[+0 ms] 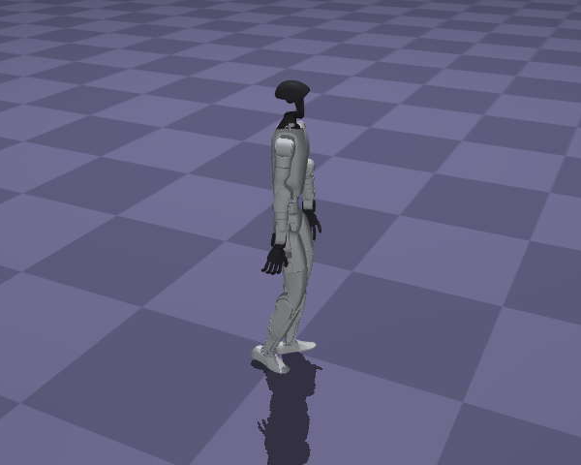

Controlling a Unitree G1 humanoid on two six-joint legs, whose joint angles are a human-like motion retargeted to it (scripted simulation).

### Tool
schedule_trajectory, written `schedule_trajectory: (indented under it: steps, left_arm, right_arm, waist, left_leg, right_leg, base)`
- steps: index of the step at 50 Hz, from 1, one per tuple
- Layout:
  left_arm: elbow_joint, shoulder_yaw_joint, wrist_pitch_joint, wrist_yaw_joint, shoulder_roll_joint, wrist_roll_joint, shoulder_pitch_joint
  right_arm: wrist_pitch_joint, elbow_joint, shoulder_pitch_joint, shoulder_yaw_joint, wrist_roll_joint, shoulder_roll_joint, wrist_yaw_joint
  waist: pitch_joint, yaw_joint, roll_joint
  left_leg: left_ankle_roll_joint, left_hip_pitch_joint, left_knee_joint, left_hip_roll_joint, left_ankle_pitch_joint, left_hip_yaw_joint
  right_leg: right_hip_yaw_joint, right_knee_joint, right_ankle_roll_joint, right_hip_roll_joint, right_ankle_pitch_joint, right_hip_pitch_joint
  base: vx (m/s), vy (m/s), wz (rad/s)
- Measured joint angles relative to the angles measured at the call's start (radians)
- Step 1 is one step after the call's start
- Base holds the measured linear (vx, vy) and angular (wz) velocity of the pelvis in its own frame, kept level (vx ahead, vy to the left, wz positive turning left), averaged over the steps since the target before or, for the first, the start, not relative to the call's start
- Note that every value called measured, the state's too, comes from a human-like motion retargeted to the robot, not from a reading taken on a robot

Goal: In place motions

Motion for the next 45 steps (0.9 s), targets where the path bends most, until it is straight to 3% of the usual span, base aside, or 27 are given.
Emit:
schedule_trajectory:
  steps: [6,8,9,12,15,19,22,26,36,40,45]
  left_arm:
    - [-0.002,-0.009,-0.018,-0.01,-0.011,-0.01,0.005]
    - [0.008,-0.019,-0.013,-0.02,0.0,0.01,0.011]
    - [0.016,-0.022,-0.01,-0.022,0.008,0.024,0.013]
    - [0.053,-0.03,0.018,-0.004,0.028,0.082,0.036]
    - [0.076,-0.027,0.052,0.082,0.012,0.07,0.06]
    - [0.076,0.026,0.008,0.079,0.014,-0.027,0.132]
    - [0.076,0.067,0.028,0.022,0.004,-0.009,0.161]
    - [0.076,0.094,0.003,0.098,-0.003,-0.003,0.173]
    - [0.076,0.214,-0.037,0.097,-0.041,-0.222,0.169]
    - [0.074,0.193,-0.035,0.105,-0.032,-0.199,0.16]
    - [0.058,0.144,-0.031,0.123,-0.021,-0.11,0.155]
  right_arm:
    - [0.016,0.012,-0.012,0.009,-0.028,-0.008,-0.016]
    - [0.015,0.009,-0.011,0.005,-0.018,-0.005,-0.015]
    - [0.016,0.008,-0.01,0.004,-0.012,-0.002,-0.011]
    - [0.029,0.015,0.003,-0.014,-0.007,0.008,0.029]
    - [0.044,-0.009,-0.005,-0.055,-0.023,0.015,0.067]
    - [0.019,-0.081,-0.016,-0.016,-0.039,0.016,0.062]
    - [0.009,-0.121,-0.035,0.006,-0.042,0.019,0.067]
    - [-0.001,-0.15,-0.057,0.005,-0.013,0.035,0.104]
    - [-0.011,-0.178,-0.07,0.054,-0.067,0.047,0.129]
    - [-0.004,-0.146,-0.064,0.054,-0.08,0.048,0.13]
    - [-0.008,-0.096,-0.039,0.036,-0.095,0.031,0.116]
  waist:
    - [0.05,-0.057,-0.044]
    - [0.062,-0.053,-0.064]
    - [0.063,-0.04,-0.073]
    - [0.043,0.041,-0.101]
    - [0.017,0.115,-0.085]
    - [0.009,0.072,-0.077]
    - [-0.008,0.056,-0.072]
    - [-0.008,0.073,-0.083]
    - [0.001,0.1,-0.086]
    - [-0.002,0.104,-0.086]
    - [0.002,0.148,-0.083]
  left_leg:
    - [0.008,0.036,-0.035,-0.091,0.031,-0.157]
    - [0.001,0.056,-0.044,-0.122,0.037,-0.21]
    - [-0.005,0.064,-0.048,-0.131,0.039,-0.225]
    - [-0.024,0.084,-0.057,-0.157,0.043,-0.267]
    - [-0.037,0.053,-0.038,-0.14,0.045,-0.318]
    - [-0.049,0.044,-0.027,-0.138,0.052,-0.397]
    - [-0.065,0.032,-0.028,-0.125,0.061,-0.406]
    - [-0.08,0.013,-0.007,-0.117,0.058,-0.413]
    - [-0.122,-0.043,0.131,-0.115,0.042,-0.443]
    - [-0.13,-0.05,0.161,-0.122,0.045,-0.455]
    - [-0.099,-0.036,0.127,-0.148,-0.01,-0.535]
  right_leg:
    - [0.261,-0.284,-0.004,0.038,-0.031,-0.013]
    - [0.213,-0.356,-0.008,0.011,0.09,-0.001]
    - [0.188,-0.372,-0.014,0.001,0.089,0.013]
    - [0.076,-0.371,-0.032,-0.029,0.037,0.052]
    - [0.031,-0.38,-0.031,-0.018,0.012,0.073]
    - [-0.045,-0.406,-0.042,0.002,-0.013,0.118]
    - [-0.075,-0.406,-0.04,0.007,-0.035,0.122]
    - [-0.102,-0.404,-0.042,0.007,-0.056,0.125]
    - [-0.081,-0.387,-0.04,-0.004,-0.064,0.113]
    - [-0.047,-0.371,-0.038,-0.016,-0.053,0.088]
    - [0.07,-0.341,-0.032,-0.025,-0.022,0.046]
  base:
    - [0.11,-0.13,1.9]
    - [0.09,-0.16,1.34]
    - [0.09,-0.18,0.86]
    - [0.25,-0.17,0.76]
    - [0.08,-0.18,0.89]
    - [0.06,-0.17,1.09]
    - [-0.02,-0.12,0.81]
    - [-0.05,-0.17,0.6]
    - [-0.01,-0.07,0.04]
    - [0.0,0.0,-0.58]
    - [0.03,0.05,-1.42]
